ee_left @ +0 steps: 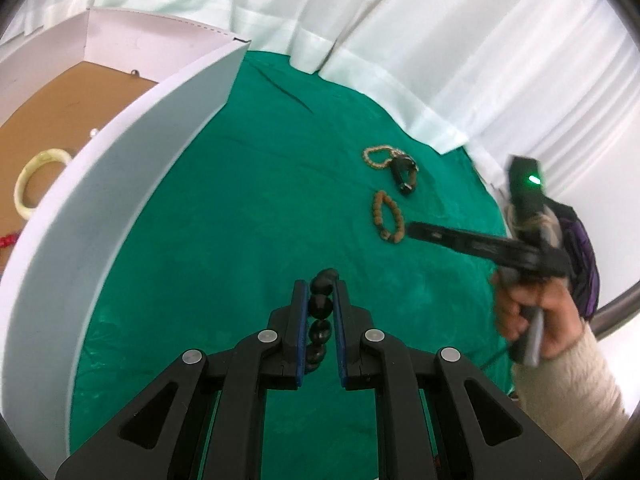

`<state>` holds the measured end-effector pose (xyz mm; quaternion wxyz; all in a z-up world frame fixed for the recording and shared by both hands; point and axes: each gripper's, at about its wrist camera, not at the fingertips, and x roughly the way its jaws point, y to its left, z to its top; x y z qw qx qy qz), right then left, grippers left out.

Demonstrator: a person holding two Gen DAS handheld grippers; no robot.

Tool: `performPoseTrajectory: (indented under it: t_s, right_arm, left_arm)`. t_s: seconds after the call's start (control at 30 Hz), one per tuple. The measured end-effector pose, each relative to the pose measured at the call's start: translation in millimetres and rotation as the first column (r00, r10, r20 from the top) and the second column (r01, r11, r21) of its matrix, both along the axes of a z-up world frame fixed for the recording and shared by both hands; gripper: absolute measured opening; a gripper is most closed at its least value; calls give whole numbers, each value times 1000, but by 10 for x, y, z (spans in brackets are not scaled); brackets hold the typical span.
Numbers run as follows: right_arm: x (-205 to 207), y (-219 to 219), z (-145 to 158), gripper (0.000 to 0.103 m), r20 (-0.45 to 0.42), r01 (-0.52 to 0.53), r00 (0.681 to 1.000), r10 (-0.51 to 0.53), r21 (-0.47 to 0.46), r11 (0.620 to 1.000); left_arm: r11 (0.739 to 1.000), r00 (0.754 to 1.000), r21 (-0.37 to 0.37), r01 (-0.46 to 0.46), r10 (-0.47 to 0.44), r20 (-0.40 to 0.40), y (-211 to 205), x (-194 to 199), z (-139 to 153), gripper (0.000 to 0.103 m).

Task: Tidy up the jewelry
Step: 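Grasp the wooden bead bracelet with the right tool while the left tool holds the black bracelet, then carry both bracelets over the white box and open both tools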

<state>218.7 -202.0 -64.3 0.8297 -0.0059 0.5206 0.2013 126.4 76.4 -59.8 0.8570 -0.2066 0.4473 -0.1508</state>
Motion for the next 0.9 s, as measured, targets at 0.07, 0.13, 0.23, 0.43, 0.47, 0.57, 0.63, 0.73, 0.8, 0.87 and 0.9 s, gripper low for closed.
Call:
performPoseTrajectory:
  t_s: [0.07, 0.13, 0.23, 0.43, 0.47, 0.57, 0.63, 0.73, 0.8, 0.87, 0.9]
  right_arm:
    - [129, 182, -78, 30, 7, -32, 999, 33, -57, 998]
    - [223, 294, -157, 30, -4, -52, 999, 52, -106, 993]
    - [335, 397, -302, 30, -41, -60, 998, 54, -159, 985]
    - [256, 405, -343, 14, -55, -75, 996, 66, -192, 979]
    - [215, 384, -294, 14, -48, -70, 997, 62, -167, 983]
    - [73, 370, -29, 14, -14, -61, 998, 60, -64, 996]
    - [-37, 390, 175, 14, 10, -67, 998, 67, 10, 998]
    - [-217, 506, 499, 14, 46, -103, 994, 98, 123, 987]
    - [-298, 641, 681, 14, 71, -134, 990, 123, 176, 975]
    - [-371, 786, 811, 14, 97, -162, 985, 144, 209, 965]
    - [-404, 922, 918, 14, 122, -185, 979, 161, 227, 956]
  left_arm:
    - [1000, 1000, 1, -2, 2, -1, 8, 2, -5, 10]
    - [1000, 1000, 3, -4, 4, -4, 5, 10, -14, 10]
    - [1000, 1000, 1, -2, 2, -4, -8, 16, -7, 10]
    - [1000, 1000, -13, -6, 6, -2, 15, -14, 30, 10]
    - [1000, 1000, -27, -7, 7, -4, 41, -20, 35, 10]
    - [997, 1000, -81, -21, 21, -8, 165, -92, 110, 10]
    - [992, 999, -120, -37, 37, -2, 292, -181, 215, 10]
    - [986, 997, -154, -68, 73, 23, 522, -336, 414, 10]
    - [981, 992, -162, -102, 112, 52, 727, -472, 576, 10]
    - [977, 985, -159, -140, 155, 81, 924, -590, 719, 10]
    - [975, 980, -154, -161, 177, 95, 1023, -642, 783, 10]
